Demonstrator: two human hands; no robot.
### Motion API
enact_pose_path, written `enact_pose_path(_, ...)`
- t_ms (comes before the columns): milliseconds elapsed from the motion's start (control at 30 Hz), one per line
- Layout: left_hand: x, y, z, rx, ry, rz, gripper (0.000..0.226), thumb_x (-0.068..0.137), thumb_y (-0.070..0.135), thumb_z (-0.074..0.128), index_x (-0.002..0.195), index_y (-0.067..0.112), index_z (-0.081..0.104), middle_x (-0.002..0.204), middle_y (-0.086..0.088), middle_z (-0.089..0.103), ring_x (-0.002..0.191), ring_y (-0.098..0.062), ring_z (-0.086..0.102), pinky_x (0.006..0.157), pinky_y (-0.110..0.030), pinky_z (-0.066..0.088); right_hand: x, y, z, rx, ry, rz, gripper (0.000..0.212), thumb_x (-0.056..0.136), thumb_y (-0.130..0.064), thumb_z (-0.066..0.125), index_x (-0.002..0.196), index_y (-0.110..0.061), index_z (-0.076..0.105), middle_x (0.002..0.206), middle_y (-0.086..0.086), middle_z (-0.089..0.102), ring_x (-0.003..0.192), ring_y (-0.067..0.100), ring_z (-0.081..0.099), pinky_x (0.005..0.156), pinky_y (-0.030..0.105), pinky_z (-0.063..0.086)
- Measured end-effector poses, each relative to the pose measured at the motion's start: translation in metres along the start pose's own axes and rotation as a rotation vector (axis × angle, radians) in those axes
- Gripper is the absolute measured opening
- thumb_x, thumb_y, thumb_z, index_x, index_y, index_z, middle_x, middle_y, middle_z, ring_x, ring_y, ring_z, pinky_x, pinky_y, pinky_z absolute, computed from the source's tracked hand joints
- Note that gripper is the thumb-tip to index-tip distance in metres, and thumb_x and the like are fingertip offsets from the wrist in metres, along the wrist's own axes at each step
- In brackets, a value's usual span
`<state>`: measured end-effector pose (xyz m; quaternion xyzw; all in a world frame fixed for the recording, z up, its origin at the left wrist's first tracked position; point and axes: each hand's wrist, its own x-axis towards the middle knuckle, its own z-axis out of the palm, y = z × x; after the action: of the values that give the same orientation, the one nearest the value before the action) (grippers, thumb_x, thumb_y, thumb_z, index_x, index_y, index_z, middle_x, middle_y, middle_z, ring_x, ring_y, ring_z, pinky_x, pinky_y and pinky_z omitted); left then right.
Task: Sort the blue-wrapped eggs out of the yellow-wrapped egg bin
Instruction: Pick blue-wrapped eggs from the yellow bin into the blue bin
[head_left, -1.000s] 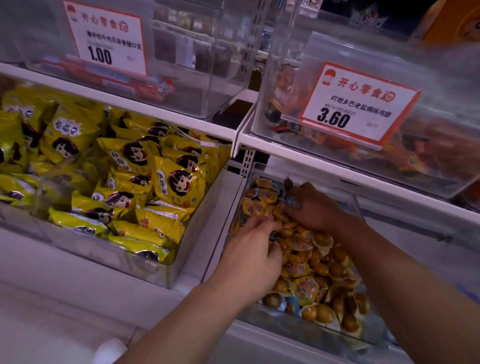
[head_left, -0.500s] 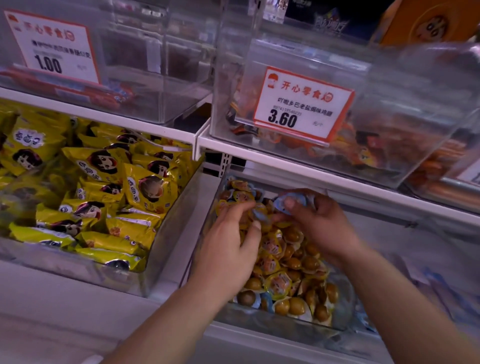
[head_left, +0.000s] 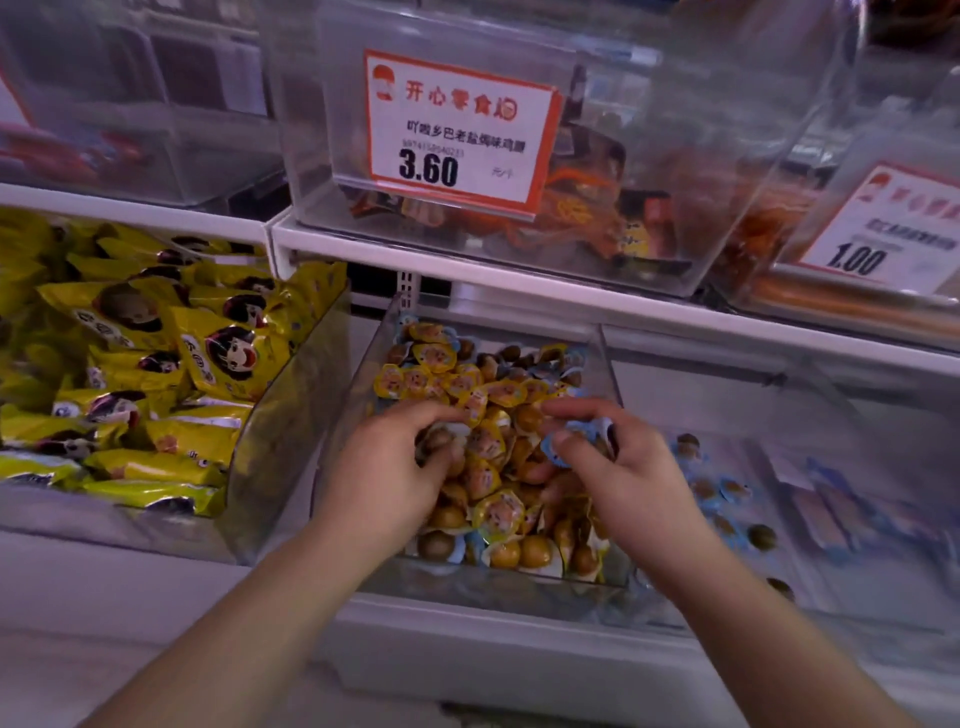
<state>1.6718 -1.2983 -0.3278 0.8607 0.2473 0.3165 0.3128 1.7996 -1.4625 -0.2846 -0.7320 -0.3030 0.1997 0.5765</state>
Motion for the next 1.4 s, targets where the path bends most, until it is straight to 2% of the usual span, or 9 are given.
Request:
enact_pose_path(100, -0.001, 0.019, 0.001, -0.192, 0.084, 0.010, 0.038, 0.086, 0.025, 0.076, 0.118, 0.043, 0.066, 0.114, 0.026, 0.068, 0.108, 0.001, 0.063, 0.093, -0.033, 0.054, -0.005, -0.001, 0.009, 0.450, -0.071, 0.258, 0.018, 0.099, -0.006, 0.054, 0.115, -0.004, 0.062, 0.101, 0.024, 0.070, 0.073, 0.034, 0.073, 0.064, 0.036, 0.061)
enact_pose_path(200, -0.004, 0.047, 0.022, -0.256, 0.075, 0.103, 0.055, 0.082, 0.003, 0.073, 0.117, 0.045, 0.066, 0.114, 0.033, 0.065, 0.111, 0.011, 0.059, 0.098, -0.019, 0.048, -0.008, -0.006, 0.012, 0.753, -0.173, 0.312, 0.031, 0.099, -0.018, 0.058, 0.123, 0.000, 0.062, 0.099, 0.019, 0.068, 0.078, 0.029, 0.069, 0.065, 0.036, 0.059)
enact_pose_path(400, -0.004, 0.071, 0.046, -0.341, -0.018, 0.183, 0.068, 0.086, -0.008, 0.063, 0.137, 0.037, 0.055, 0.123, 0.034, 0.060, 0.121, 0.016, 0.051, 0.102, -0.005, 0.034, -0.009, -0.002, -0.001, 0.444, -0.036, 0.142, 0.019, 0.098, -0.019, 0.062, 0.111, -0.007, 0.069, 0.081, 0.007, 0.066, 0.060, 0.016, 0.055, 0.052, 0.028, 0.042)
enact_pose_path(600, -0.011, 0.072, 0.048, -0.274, -0.247, 0.357, 0.065, 0.099, 0.040, 0.050, 0.155, 0.041, 0.019, 0.158, 0.027, 0.027, 0.146, 0.003, 0.024, 0.116, -0.019, 0.027, 0.000, 0.009, -0.049, 0.363, 0.097, 0.017, 0.013, 0.089, -0.027, 0.066, 0.089, -0.015, 0.070, 0.068, 0.006, 0.068, 0.047, 0.014, 0.056, 0.039, 0.020, 0.037)
enact_pose_path(800, -0.003, 0.045, 0.047, 0.152, -0.257, 0.190, 0.047, 0.099, 0.049, 0.039, 0.142, 0.034, 0.049, 0.156, 0.018, 0.031, 0.147, -0.011, 0.026, 0.120, -0.041, 0.025, 0.030, 0.047, -0.113, 0.093, 0.210, 0.265, 0.033, 0.093, -0.021, 0.067, 0.122, -0.007, 0.067, 0.112, 0.011, 0.071, 0.097, 0.019, 0.066, 0.079, 0.029, 0.054)
enact_pose_path(967, -0.004, 0.038, 0.049, 0.396, -0.437, 0.258, 0.077, 0.086, 0.077, 0.007, 0.152, 0.043, 0.026, 0.163, 0.021, 0.008, 0.151, -0.004, 0.003, 0.124, -0.035, -0.002, 0.040, 0.053, -0.109, -0.230, 0.343, 0.146, 0.025, 0.094, -0.026, 0.064, 0.117, -0.018, 0.071, 0.106, -0.003, 0.072, 0.094, 0.008, 0.065, 0.068, 0.014, 0.044)
enact_pose_path(1067, -0.003, 0.041, 0.048, 0.372, -0.384, 0.275, 0.071, 0.089, 0.073, 0.014, 0.150, 0.042, 0.031, 0.162, 0.018, 0.019, 0.150, -0.007, 0.013, 0.125, -0.039, 0.009, 0.037, 0.048, -0.077, -0.145, 0.286, 0.031, 0.021, 0.096, -0.022, 0.061, 0.115, -0.021, 0.069, 0.089, -0.014, 0.070, 0.069, -0.010, 0.063, 0.054, 0.003, 0.042)
enact_pose_path(1200, 0.009, 0.046, 0.051, 0.271, -0.219, 0.313, 0.053, 0.094, 0.057, 0.033, 0.140, 0.035, 0.047, 0.150, 0.015, 0.041, 0.138, -0.010, 0.036, 0.117, -0.042, 0.032, 0.024, 0.054, -0.029, -0.141, 0.131, -0.059, 0.030, 0.099, -0.024, 0.053, 0.122, -0.044, 0.055, 0.111, -0.022, 0.062, 0.091, -0.024, 0.054, 0.072, -0.005, 0.038)
enact_pose_path(1400, 0.064, 0.058, 0.084, 0.569, -0.422, 0.403, 0.058, 0.095, 0.049, 0.045, 0.149, 0.031, 0.036, 0.162, 0.006, 0.024, 0.148, -0.018, 0.020, 0.120, -0.037, 0.013, 0.026, 0.058, -0.031, -0.128, 0.172, -0.011, 0.038, 0.101, -0.035, 0.049, 0.138, -0.030, 0.052, 0.131, -0.008, 0.056, 0.098, -0.029, 0.048, 0.077, -0.006, 0.035)
